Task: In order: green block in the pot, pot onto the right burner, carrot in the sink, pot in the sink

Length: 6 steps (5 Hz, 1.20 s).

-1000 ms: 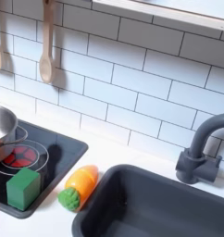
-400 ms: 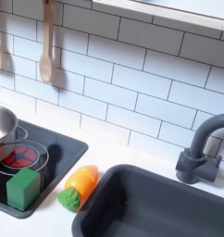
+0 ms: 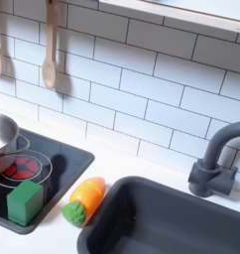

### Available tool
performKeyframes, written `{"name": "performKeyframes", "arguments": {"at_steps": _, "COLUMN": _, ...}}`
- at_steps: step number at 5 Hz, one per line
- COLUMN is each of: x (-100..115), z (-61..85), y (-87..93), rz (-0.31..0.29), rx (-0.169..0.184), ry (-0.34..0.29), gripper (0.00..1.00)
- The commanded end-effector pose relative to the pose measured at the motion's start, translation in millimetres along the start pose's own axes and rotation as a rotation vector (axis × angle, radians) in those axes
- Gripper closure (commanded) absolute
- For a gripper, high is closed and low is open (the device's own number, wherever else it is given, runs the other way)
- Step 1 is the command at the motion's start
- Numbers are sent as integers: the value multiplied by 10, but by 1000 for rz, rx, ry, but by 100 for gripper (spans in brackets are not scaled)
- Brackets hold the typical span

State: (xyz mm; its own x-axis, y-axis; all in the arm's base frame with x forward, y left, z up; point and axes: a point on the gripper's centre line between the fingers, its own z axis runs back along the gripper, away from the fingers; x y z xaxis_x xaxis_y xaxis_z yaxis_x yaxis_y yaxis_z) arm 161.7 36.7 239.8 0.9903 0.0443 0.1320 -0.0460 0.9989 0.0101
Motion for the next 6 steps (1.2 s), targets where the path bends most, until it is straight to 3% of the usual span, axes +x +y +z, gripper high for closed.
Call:
{"name": "performKeyframes", "arguments": {"at_steps": 1, "x": 233, "z": -69, "y": 68, "rz": -10, "rx": -2, "ry": -2, "gripper": 0}}
{"name": "performKeyframes", "arguments": {"at_steps": 6, "x": 732, "z": -192, "y": 141, "rz": 45, "rx": 10, "ry": -17, "gripper": 0}}
